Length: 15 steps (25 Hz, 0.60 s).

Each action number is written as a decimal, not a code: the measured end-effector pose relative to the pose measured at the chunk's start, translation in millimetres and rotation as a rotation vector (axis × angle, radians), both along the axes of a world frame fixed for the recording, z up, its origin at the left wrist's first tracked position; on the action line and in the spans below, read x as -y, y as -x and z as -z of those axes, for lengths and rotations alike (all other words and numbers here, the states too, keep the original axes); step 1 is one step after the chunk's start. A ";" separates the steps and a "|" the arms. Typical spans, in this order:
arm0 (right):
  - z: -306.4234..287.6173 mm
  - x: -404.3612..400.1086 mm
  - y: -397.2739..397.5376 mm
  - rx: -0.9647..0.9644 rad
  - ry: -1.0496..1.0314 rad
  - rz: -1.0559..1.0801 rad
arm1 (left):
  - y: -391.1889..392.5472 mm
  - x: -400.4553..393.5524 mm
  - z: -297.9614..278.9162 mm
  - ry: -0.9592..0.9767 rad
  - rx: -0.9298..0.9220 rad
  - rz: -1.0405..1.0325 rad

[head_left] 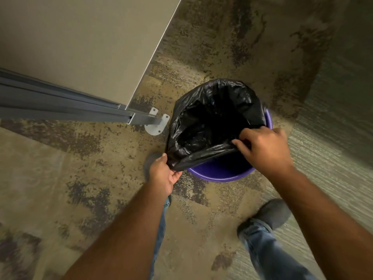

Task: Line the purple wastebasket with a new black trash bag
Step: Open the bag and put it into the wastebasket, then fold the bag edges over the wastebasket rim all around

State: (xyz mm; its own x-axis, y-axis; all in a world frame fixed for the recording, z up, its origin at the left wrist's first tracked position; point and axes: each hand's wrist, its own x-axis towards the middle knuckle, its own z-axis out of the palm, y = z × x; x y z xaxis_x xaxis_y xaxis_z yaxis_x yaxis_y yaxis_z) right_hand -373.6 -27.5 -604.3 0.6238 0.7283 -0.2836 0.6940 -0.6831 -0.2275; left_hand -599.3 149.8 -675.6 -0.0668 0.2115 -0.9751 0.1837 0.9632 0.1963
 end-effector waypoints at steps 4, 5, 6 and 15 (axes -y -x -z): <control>10.2 59.6 4.9 -0.187 -0.208 0.185 | 3.5 40.8 -12.0 -0.130 0.039 0.063; 14.3 65.1 7.8 -0.265 -0.272 0.346 | 6.3 50.1 -16.5 -0.163 0.048 0.057; 17.4 68.0 10.6 -0.343 -0.319 0.547 | 9.8 59.3 -20.4 -0.188 0.060 0.049; 26.1 34.9 14.7 -0.284 -0.288 1.010 | 17.4 114.2 -26.7 -0.027 0.066 0.159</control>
State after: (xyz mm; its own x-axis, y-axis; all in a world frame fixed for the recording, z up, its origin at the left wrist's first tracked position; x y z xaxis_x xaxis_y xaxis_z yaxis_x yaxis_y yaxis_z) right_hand -388.3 -62.4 -630.4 0.9107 -0.0218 -0.4125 -0.2612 -0.8039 -0.5343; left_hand -616.6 35.6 -648.9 0.0336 0.2407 -0.9700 0.3193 0.9171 0.2386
